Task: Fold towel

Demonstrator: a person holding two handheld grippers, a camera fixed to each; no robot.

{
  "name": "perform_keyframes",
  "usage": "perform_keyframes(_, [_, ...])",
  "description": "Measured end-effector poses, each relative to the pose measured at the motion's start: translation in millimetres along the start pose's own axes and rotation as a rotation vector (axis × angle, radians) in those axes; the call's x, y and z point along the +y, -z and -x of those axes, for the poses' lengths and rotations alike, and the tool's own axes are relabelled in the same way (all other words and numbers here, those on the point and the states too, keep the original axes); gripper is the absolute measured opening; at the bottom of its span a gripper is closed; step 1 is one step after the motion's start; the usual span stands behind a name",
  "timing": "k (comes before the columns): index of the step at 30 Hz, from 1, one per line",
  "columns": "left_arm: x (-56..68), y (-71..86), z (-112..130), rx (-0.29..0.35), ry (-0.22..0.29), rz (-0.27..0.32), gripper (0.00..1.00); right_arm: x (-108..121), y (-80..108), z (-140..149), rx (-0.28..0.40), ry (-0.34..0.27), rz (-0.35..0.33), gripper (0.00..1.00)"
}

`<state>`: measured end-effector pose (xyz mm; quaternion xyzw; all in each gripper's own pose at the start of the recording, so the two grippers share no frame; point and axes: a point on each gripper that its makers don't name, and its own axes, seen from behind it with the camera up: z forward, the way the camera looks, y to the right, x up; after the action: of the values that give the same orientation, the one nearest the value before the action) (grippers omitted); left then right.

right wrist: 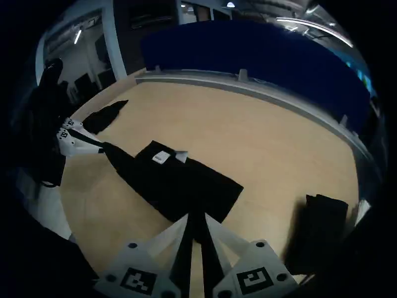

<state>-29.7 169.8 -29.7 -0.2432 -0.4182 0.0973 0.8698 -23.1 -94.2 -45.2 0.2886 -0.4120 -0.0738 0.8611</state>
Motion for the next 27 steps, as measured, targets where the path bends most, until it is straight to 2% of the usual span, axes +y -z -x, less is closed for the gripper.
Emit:
perform_keyframes(6, [-11.0,-31.9,0,-0.039,0.015,-0.003,0.09,16,-24.5,-1,-0.031,-0.020,0.010,0.09])
perform_keyframes(11, [-16.7,-50.7,7,-0.072,0.024,0.006,0.09,23,-39.2,4,-0.054,-0.050,0.013,0.09])
perform_keyframes(20, [-22.4,-64.5,10,-0.083,0.018,0.013,0.10,30,-52.1,9,-0.069,-0.085,0.021,0.09])
perform_keyframes(27, [-32.2,-77.2,6,-0.081,0.000,-0.020,0.16,34,-62.2,7,-0.068,-0.098,0.037,0.13])
